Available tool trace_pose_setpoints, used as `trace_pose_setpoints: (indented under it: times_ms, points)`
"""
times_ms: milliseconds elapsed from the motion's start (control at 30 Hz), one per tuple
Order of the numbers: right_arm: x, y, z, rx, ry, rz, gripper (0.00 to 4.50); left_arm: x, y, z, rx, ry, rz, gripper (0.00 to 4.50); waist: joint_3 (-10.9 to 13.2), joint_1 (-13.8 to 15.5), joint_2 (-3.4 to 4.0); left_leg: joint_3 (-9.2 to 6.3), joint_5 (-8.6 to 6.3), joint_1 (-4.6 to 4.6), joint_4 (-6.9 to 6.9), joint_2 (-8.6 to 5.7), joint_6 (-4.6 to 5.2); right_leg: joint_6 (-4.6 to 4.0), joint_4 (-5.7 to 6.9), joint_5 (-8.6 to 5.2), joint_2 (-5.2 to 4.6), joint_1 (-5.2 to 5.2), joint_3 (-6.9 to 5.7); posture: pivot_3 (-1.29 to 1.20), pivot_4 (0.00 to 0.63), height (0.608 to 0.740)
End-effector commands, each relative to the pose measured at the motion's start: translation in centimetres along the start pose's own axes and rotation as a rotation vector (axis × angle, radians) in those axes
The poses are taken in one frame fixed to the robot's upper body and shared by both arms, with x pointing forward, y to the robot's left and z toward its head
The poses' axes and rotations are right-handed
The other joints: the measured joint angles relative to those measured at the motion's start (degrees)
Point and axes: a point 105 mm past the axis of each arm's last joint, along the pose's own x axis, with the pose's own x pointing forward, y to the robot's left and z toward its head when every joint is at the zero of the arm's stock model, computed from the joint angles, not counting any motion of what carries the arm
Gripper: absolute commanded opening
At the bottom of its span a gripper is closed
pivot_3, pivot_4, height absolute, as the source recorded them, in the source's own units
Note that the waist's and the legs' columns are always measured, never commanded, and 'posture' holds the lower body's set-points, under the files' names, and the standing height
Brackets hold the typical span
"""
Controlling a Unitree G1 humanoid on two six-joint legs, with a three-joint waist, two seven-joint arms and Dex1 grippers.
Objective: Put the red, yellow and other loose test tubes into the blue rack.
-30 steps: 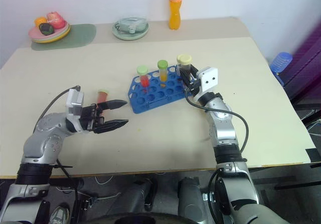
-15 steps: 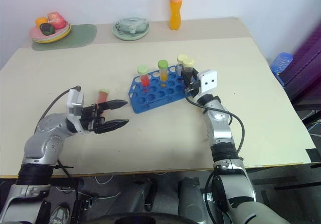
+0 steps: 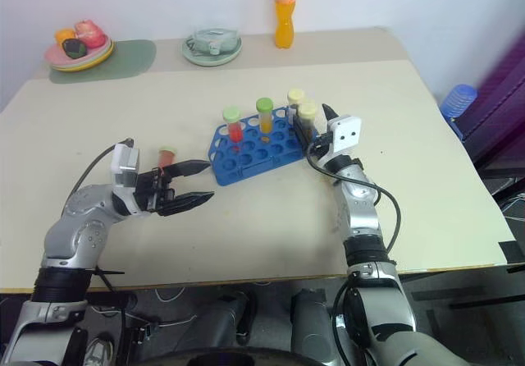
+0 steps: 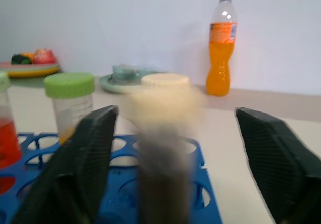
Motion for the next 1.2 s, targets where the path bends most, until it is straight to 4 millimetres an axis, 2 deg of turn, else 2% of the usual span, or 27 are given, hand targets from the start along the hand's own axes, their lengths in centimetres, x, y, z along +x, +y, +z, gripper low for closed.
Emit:
trace_pose_setpoints:
  times_ms: [33, 200, 300, 367, 500, 567, 667, 800, 1000, 1200]
  points:
    - [0.0, 0.1, 3.2, -0.061, -0.070, 0.050, 3.70, 0.4, -0.3, 0.9, 0.035, -0.025, -0.018, 3.57, 0.00, 0.07, 0.00, 0.00, 0.00, 0.00, 0.00, 0.00, 0.00, 0.00, 0.00, 0.00, 0.00, 0.00, 0.01, 0.00, 0.150, 0.740]
    - [-1.1, -0.6, 5.8, -0.129, -0.040, 0.063, 3.70, 0.7, -0.4, 0.9, 0.032, -0.025, -0.023, 3.57, 0.00, 0.28, 0.00, 0.02, -0.01, 0.00, 0.00, 0.00, 0.01, 0.00, 0.00, 0.00, -0.01, -0.01, 0.03, 0.00, 0.150, 0.740]
    - [-2.9, -1.9, 7.2, -0.153, 0.120, 0.058, 3.70, 0.7, -0.4, 0.9, 0.031, -0.023, -0.028, 3.57, 0.00, 0.51, 0.00, 0.04, -0.05, -0.02, -0.01, 0.00, 0.08, 0.00, -0.01, 0.00, -0.05, -0.02, 0.03, 0.00, 0.150, 0.740]
    - [-4.1, -1.8, 7.5, -0.109, 0.238, 0.122, 3.70, 0.7, -0.4, 0.8, 0.032, -0.022, -0.027, 3.57, 0.01, 0.74, 0.01, 0.04, -0.18, -0.05, 0.00, 0.00, 0.30, 0.00, -0.03, 0.00, -0.04, -0.03, 0.04, 0.00, 0.150, 0.740]
    - [-6.7, -2.8, 5.8, -0.026, 0.590, 0.151, 3.70, 0.9, -0.4, 0.6, 0.031, -0.013, -0.041, 3.57, 0.00, 0.70, -0.02, 0.14, -0.31, -0.05, 0.00, 0.05, 0.50, -0.01, -0.07, -0.01, -0.08, -0.03, 0.04, 0.00, 0.150, 0.740]
    - [-7.4, -3.4, 5.1, 0.003, 0.714, 0.129, 3.70, 1.0, -0.4, 0.5, 0.030, -0.010, -0.047, 3.57, 0.01, 0.64, -0.02, 0.17, -0.33, -0.06, 0.01, 0.08, 0.54, -0.02, -0.10, -0.02, -0.08, -0.02, 0.04, 0.00, 0.150, 0.740]
    - [-7.1, -4.5, 4.6, 0.068, 0.844, 0.062, 3.70, 1.2, -0.3, 0.5, 0.027, -0.008, -0.056, 3.57, 0.02, 0.30, 0.00, 0.27, -0.36, -0.07, 0.04, 0.08, 0.59, -0.01, -0.13, -0.01, -0.12, -0.01, 0.06, 0.00, 0.150, 0.740]
    - [-6.3, -4.7, 4.7, 0.074, 0.987, 0.053, 3.70, 1.3, -0.3, 0.5, 0.022, -0.003, -0.067, 3.57, 0.03, 0.41, 0.01, 0.31, -0.38, -0.11, 0.08, 0.08, 0.64, 0.00, -0.20, -0.01, -0.12, -0.01, 0.08, 0.00, 0.150, 0.740]
    - [-5.2, -5.3, 3.9, 0.103, 1.107, 0.038, 3.70, 1.4, -0.4, 0.4, 0.012, -0.001, -0.074, 3.57, 0.03, 0.49, 0.00, 0.37, -0.45, -0.20, 0.15, 0.07, 0.74, 0.02, -0.45, 0.01, -0.14, 0.06, 0.08, 0.00, 0.150, 0.740]
    - [-4.3, -4.9, 2.3, 0.169, 1.200, 0.041, 3.70, 1.5, -0.5, 0.3, 0.010, -0.002, -0.074, 3.57, 0.03, 0.31, 0.00, 0.41, -0.46, -0.23, 0.21, 0.07, 0.76, 0.10, -0.46, 0.05, -0.15, 0.05, 0.08, 0.00, 0.150, 0.740]
